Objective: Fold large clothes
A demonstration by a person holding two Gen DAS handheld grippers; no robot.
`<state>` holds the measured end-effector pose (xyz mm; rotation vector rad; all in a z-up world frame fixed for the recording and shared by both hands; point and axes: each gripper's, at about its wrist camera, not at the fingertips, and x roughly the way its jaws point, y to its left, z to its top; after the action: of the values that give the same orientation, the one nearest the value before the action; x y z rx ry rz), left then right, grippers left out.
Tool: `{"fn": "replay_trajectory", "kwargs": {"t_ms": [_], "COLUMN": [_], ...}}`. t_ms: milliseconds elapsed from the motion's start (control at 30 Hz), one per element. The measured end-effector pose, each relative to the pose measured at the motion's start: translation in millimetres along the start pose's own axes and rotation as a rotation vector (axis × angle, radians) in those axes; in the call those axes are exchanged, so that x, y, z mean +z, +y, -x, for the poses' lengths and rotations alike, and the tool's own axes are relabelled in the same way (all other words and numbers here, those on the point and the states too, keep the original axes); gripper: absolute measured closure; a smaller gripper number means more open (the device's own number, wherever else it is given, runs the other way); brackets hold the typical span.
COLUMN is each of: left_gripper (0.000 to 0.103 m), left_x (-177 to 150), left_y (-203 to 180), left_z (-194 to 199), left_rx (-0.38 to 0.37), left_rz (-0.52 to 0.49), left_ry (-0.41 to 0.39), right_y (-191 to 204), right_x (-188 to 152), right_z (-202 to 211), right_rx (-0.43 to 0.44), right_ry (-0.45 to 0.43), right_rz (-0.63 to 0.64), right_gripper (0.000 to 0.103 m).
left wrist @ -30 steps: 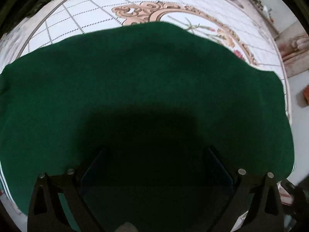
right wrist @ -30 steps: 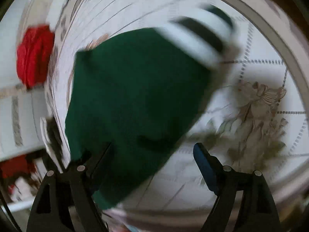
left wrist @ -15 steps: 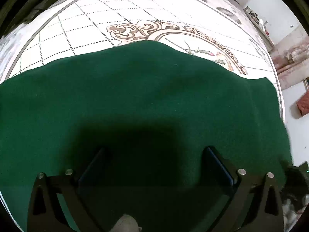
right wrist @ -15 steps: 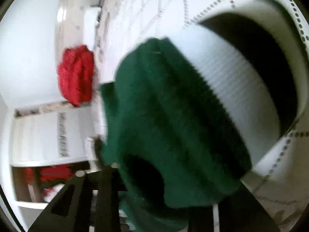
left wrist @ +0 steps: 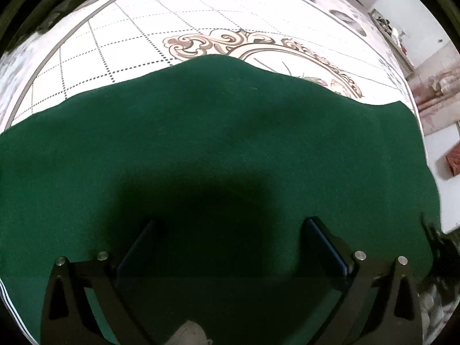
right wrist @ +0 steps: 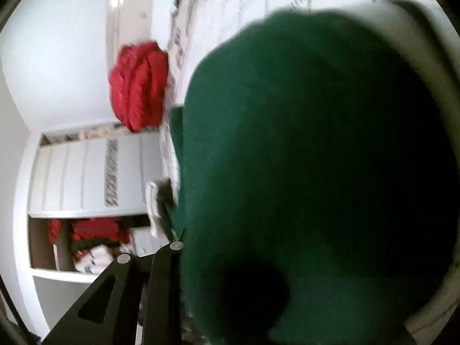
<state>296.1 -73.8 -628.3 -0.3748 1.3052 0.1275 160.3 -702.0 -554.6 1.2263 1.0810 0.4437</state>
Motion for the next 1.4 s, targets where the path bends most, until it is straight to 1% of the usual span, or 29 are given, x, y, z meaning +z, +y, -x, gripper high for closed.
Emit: {"fn": "replay_trajectory", "kwargs": {"t_ms": [67,133,200,233,267,333,367,400,433,467,500,533,567,600,633,667,767,800,867,900,1000,1067,1133,1267,1333,1400], "left_gripper": [0.0,0.0,0.0,0.0,0.0,0.0,0.0,0.0,0.0,0.0,0.0,0.0,0.0,0.0,0.0,0.0,0.0,0.0,0.0,0.0,0.0,0.0,0.0,0.0,0.0,0.0], "left_x": [-0.3,-2.4,-5.6,-7.5,-8.3,-8.5,-7.9,-7.3,-6.6,-6.2,-6.2,-5.7,-5.0,-3.8,-1.4,-0.1,4.7,4.8,6.2,7.1,12.0,19.4,26.3,32.0,32.5,33.1], "left_y": [-2.2,-4.3,-6.7,-7.8,-8.6,-11.0,-11.7,-12.3,-12.1,-11.7,-11.2,-11.9,-12.2,-11.7,-11.0,-11.4,-19.1,-22.7,-36.4,-46.8,-70.1,-82.5,-85.0,-68.1,-59.1,-49.6], "left_z": [0.0,-0.9,-1.4,-1.4,-1.4,-2.5,-2.7,-3.3,-3.5,-3.5,-3.3,-3.3,-3.4,-3.8,-4.7,-5.4,-8.4,-9.8,-15.5,-19.8,-28.3,-31.6,-33.0,-31.8,-29.6,-23.9], "left_rx": [0.012,0.007,0.006,0.011,0.012,0.013,0.013,0.014,0.011,0.008,0.007,0.008,0.01,0.012,0.014,0.014,0.008,-0.004,-0.037,-0.056,-0.09,-0.113,-0.15,-0.23,-0.271,-0.294], "left_rz": [-0.005,-0.018,-0.037,-0.049,-0.058,-0.07,-0.075,-0.08,-0.081,-0.082,-0.086,-0.091,-0.091,-0.086,-0.073,-0.069,-0.062,-0.061,-0.057,-0.062,-0.086,-0.106,-0.106,-0.06,-0.034,0.004], "left_ry": [0.009,0.024,0.036,0.037,0.035,0.04,0.043,0.046,0.049,0.049,0.046,0.041,0.034,0.028,0.028,0.031,0.039,0.045,0.052,0.048,0.03,0.033,0.043,0.064,0.069,0.081], "right_y": [16.4,28.9,33.8,32.6,27.5,8.0,-3.4,-19.9,-28.4,-32.8,-32.1,-27.3,-21.6,-17.6,-16.0,-14.8,-3.3,10.0,36.9,49.8,89.7,109.5,136.1,189.1,219.7,247.7], "right_x": [-15.4,-37.7,-60.2,-65.9,-69.7,-65.0,-61.4,-55.3,-52.2,-49.3,-44.0,-44.9,-42.6,-39.2,-39.3,-41.9,-47.0,-50.7,-54.8,-59.9,-65.1,-64.9,-67.5,-87.1,-107.6,-130.4], "right_z": [11.0,28.7,38.7,39.9,40.7,40.0,36.7,30.0,25.4,20.5,20.1,13.5,11.3,8.9,-2.2,-4.8,6.0,13.5,26.9,18.0,35.2,36.9,33.3,6.8,-13.6,-38.5], "right_rx": [0.01,0.048,0.092,0.088,0.056,-0.047,-0.101,-0.179,-0.173,-0.121,-0.088,-0.075,-0.071,-0.07,-0.065,-0.042,-0.002,0.01,0.001,-0.002,-0.055,-0.095,-0.135,-0.182,-0.21,-0.244], "right_ry": [-0.024,-0.034,-0.015,-0.001,0.006,-0.013,-0.013,-0.016,-0.021,-0.036,-0.051,-0.053,-0.054,-0.068,-0.071,-0.091,-0.156,-0.18,-0.207,-0.214,-0.24,-0.247,-0.247,-0.206,-0.168,-0.123], "right_rz": [0.013,-0.012,-0.055,-0.06,-0.057,-0.069,-0.072,-0.075,-0.075,-0.071,-0.072,-0.068,-0.058,-0.051,-0.076,-0.11,-0.173,-0.175,-0.134,-0.118,-0.017,0.037,0.113,0.258,0.348,0.434], "right_gripper": [0.079,0.079,0.079,0.079,0.075,0.051,0.024,0.016,0.016,0.016,0.014,0.015,0.031,0.068,0.078,0.079,0.082,0.083,0.083,0.083,0.083,0.083,0.083,0.083,0.083,0.083]}}
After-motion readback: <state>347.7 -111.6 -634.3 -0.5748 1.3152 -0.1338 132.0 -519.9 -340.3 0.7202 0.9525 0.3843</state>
